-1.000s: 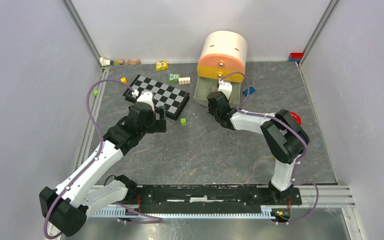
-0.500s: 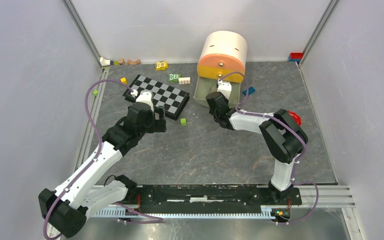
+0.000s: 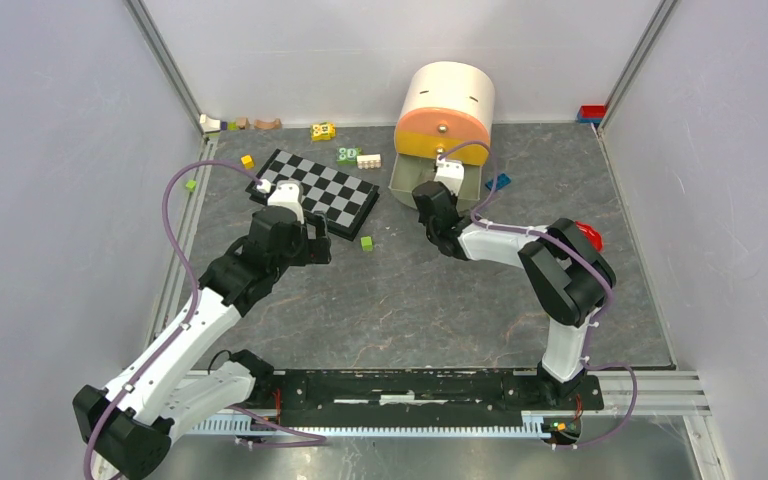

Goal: Organize the makeup
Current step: Close the drawer in the storage box.

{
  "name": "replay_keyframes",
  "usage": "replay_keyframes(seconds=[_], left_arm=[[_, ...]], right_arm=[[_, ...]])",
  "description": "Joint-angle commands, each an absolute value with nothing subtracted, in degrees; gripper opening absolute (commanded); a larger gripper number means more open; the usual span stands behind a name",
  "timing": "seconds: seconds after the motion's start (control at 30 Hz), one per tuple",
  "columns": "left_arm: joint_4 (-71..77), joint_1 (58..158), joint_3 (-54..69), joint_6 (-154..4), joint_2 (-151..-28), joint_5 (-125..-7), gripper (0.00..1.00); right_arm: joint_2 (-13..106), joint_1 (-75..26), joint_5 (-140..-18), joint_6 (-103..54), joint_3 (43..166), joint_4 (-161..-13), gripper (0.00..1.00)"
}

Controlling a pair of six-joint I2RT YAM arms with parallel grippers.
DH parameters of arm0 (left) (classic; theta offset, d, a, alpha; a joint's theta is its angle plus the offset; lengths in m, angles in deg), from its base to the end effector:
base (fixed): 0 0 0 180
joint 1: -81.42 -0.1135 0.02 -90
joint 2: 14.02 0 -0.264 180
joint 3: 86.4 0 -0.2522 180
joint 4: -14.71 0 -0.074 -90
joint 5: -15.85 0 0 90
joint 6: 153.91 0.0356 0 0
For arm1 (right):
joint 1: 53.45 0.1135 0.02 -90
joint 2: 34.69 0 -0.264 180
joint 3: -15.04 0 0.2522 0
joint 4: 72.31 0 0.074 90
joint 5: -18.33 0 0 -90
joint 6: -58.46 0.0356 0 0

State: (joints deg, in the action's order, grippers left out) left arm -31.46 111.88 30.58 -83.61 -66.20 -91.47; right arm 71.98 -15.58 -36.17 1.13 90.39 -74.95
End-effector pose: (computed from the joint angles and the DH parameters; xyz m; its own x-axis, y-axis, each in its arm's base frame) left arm 0.1725 -0.0892 0.3070 -0.5619 -0.0429 -0.8261 0.0905 0.9895 -0.1129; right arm 0.3258 0.2271 0.1778 -0.4357 0.2178 -0.8733 0.1374 0.9750 0.1747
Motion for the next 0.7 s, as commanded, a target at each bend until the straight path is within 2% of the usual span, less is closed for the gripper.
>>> replay_keyframes(seconds=[0.0, 0.4, 0.67], left_arm=[[-28.90, 111.57, 31.23, -82.01, -64.92, -90.20, 0.98], [-29.07, 111.56, 31.22, -82.02, -66.00, -89.14, 0.98], [-29.21, 111.56, 31.23, -81.84, -66.62, -89.17, 0.98]], right_arm=[[71.55, -16.00, -31.04, -0.78, 93.55, -68.58, 0.14], [75.46, -20.37, -33.38, -1.42, 96.58, -65.51, 0.14], [77.63, -22.03, -36.34, -7.10, 94.91, -54.98, 0.18]])
